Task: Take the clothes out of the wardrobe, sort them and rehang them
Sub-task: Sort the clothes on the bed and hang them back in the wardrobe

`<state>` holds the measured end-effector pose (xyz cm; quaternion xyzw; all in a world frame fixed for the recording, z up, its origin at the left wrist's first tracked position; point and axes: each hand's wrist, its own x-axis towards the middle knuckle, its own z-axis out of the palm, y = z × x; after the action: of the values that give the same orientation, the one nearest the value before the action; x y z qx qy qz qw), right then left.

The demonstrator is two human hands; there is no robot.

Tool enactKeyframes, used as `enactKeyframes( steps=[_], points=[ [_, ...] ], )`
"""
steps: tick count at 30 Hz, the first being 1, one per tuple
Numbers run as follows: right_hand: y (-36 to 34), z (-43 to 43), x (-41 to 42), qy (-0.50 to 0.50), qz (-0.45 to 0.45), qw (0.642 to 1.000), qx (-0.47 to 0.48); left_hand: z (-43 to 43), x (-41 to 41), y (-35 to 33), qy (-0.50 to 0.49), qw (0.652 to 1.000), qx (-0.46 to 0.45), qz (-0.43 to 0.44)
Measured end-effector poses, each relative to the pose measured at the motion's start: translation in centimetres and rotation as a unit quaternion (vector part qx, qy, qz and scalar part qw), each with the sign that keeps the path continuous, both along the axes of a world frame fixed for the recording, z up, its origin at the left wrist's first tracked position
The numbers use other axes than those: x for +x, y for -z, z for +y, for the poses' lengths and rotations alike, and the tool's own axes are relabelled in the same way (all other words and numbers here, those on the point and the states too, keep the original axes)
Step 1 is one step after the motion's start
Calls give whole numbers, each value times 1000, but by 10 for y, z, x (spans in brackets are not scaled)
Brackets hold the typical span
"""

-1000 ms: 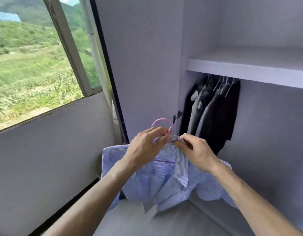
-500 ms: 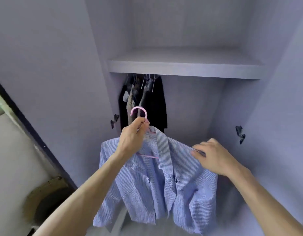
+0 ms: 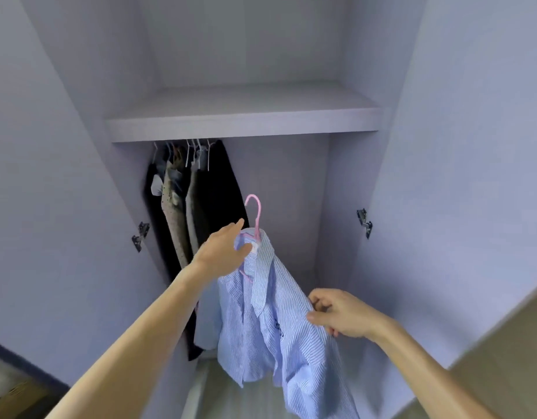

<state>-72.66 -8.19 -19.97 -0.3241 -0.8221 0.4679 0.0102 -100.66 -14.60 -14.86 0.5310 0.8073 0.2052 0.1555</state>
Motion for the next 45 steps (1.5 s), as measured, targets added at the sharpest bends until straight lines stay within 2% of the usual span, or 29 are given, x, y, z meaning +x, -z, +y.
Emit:
enactKeyframes(
  steps=[4, 8, 13, 17, 21, 25, 29, 36, 45],
  points=[
    [21, 1, -19, 57, 43, 996, -55, -17, -33, 11, -28, 988, -87, 124],
    [36, 21, -53, 76, 46, 994, -57, -39, -78, 5, -83, 958, -104, 252],
    [46, 68, -114, 84, 49, 995, -38, -58, -148, -19, -178, 888, -134, 402],
    [34, 114, -172, 86, 71, 994, -12, -65, -198, -43, -256, 831, -111, 482],
    [12, 162, -231, 84, 102, 991, 15, -81, -239, -50, -323, 793, -76, 511],
    [-12, 199, -288, 83, 132, 987, 42, -99, -257, -31, -295, 770, -81, 560],
    [-21, 235, -340, 103, 147, 980, 81, -95, -266, -21, -313, 746, -91, 581],
    [-14, 257, -390, 113, 127, 984, 56, -94, -277, -13, -308, 741, -42, 596],
    [34, 240, -411, 124, 66, 988, 61, -92, -275, -11, -321, 714, -102, 614]
  ],
)
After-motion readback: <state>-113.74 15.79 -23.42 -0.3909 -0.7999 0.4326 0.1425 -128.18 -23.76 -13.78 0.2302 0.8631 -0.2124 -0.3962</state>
